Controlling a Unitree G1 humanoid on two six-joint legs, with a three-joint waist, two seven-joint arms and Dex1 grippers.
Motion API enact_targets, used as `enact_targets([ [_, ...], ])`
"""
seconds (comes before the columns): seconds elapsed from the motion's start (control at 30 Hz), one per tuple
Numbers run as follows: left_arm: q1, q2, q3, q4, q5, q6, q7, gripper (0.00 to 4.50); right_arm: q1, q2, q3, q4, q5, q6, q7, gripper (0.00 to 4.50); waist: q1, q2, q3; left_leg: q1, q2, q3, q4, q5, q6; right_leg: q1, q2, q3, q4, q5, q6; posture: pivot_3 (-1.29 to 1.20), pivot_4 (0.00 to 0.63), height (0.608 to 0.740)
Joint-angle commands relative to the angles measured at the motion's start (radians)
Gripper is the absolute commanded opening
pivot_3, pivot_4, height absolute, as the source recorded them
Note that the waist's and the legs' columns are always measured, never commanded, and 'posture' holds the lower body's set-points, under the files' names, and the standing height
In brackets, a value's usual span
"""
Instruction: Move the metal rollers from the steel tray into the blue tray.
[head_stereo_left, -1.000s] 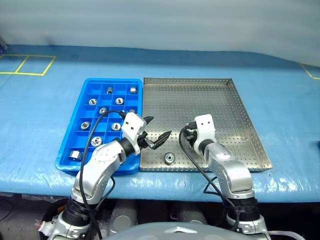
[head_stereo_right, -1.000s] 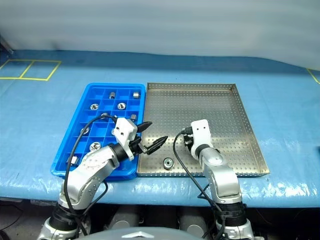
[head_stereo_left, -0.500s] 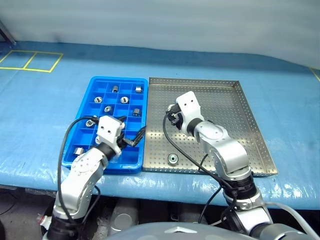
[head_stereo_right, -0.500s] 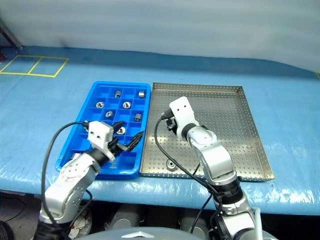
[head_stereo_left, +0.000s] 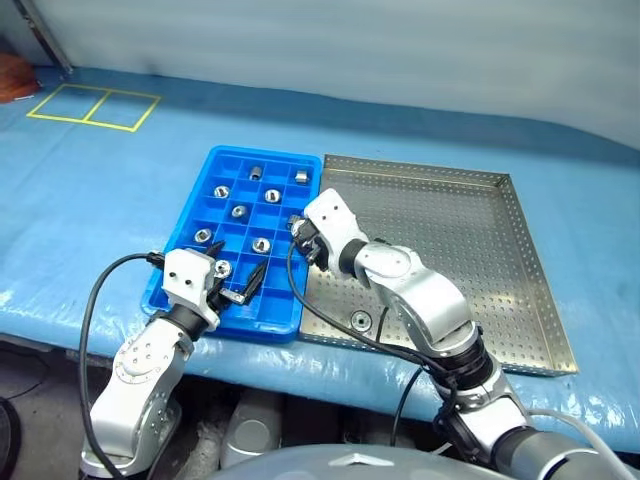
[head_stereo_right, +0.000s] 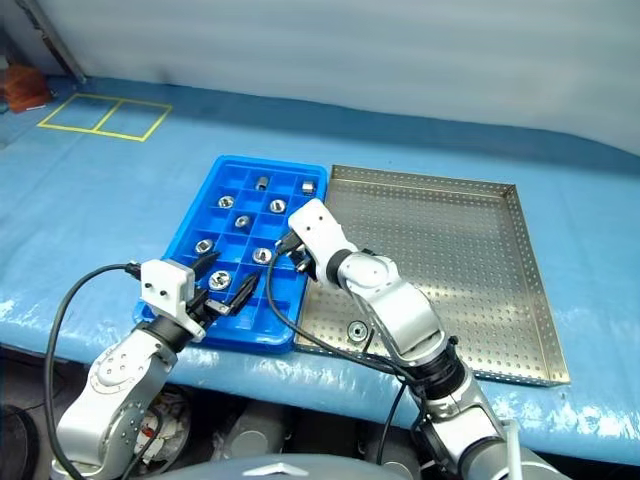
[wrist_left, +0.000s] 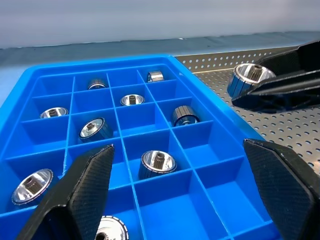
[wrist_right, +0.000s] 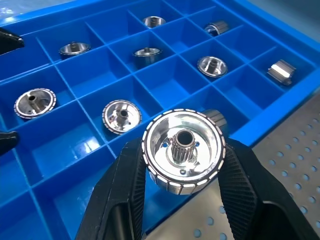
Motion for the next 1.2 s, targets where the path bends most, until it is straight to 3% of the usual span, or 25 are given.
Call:
enact_targets([
  [0.03, 0.005, -0.008, 0.002, -0.056, -0.012, -0.012, 0.006, 4.5, 0.004, 0.009, 0.011, -0.033, 0.017, -0.005, 0.012, 1.7, 0.013, 0.0, 0.0, 0.0, 0.0, -0.001, 0.0, 0.0, 0.0, 0.0, 0.0, -0.001, 0.0, 0.0, 0.0, 0.47, 0.15, 0.74],
  [0.5, -0.034, -0.009, -0.034, -0.028, -0.017, -0.002, -0.015, 4.5, 0.133, 0.023, -0.014, -0.055, 0.058, 0.002, 0.007, 1.7, 0.073, 0.0, 0.0, -0.007, 0.0, -0.004, 0.0, 0.0, -0.001, -0.004, 0.0, -0.006, 0.0, 0.002, 0.004, 0.42, 0.15, 0.74],
  [0.53, -0.037, -0.009, -0.037, -0.025, -0.018, -0.002, -0.017, 4.5, 0.142, 0.024, -0.017, -0.059, 0.058, 0.004, 0.002, 2.41, 0.076, 0.0, 0.0, -0.007, 0.0, -0.004, 0.0, 0.0, -0.001, -0.004, 0.0, -0.006, 0.0, 0.002, 0.004, 0.42, 0.15, 0.74],
  [0.7, -0.068, 0.0, -0.049, -0.006, -0.024, 0.0, -0.037, 4.5, 0.165, 0.019, -0.051, -0.097, 0.063, 0.019, -0.021, 4.01, 0.076, 0.0, 0.0, -0.007, 0.0, -0.004, 0.001, 0.0, -0.001, -0.003, 0.0, -0.007, 0.0, 0.001, 0.003, 0.38, 0.15, 0.74],
  [0.77, -0.079, 0.001, -0.052, 0.001, -0.024, 0.0, -0.046, 4.5, 0.167, 0.015, -0.059, -0.115, 0.067, 0.024, -0.023, 4.46, 0.073, 0.0, 0.0, -0.007, 0.0, -0.005, 0.002, 0.0, -0.001, -0.002, 0.0, -0.008, 0.0, -0.001, -0.001, 0.36, 0.15, 0.74],
  [1.07, -0.157, 0.01, -0.109, 0.055, -0.042, -0.001, -0.113, 4.5, 0.2, -0.07, -0.178, -0.369, 0.118, 0.163, -0.026, 4.46, 0.025, 0.001, 0.0, -0.008, 0.0, -0.006, 0.005, 0.0, -0.001, -0.001, -0.001, -0.008, 0.0, -0.001, 0.0, 0.26, 0.15, 0.74],
  [1.2, -0.184, 0.014, -0.128, 0.084, -0.047, -0.003, -0.141, 4.5, 0.246, -0.015, -0.261, -0.436, 0.124, 0.366, -0.078, 4.46, -0.019, 0.001, 0.0, -0.007, 0.0, -0.007, 0.005, 0.0, -0.001, 0.0, -0.001, -0.009, 0.0, -0.001, 0.0, 0.23, 0.15, 0.74],
])
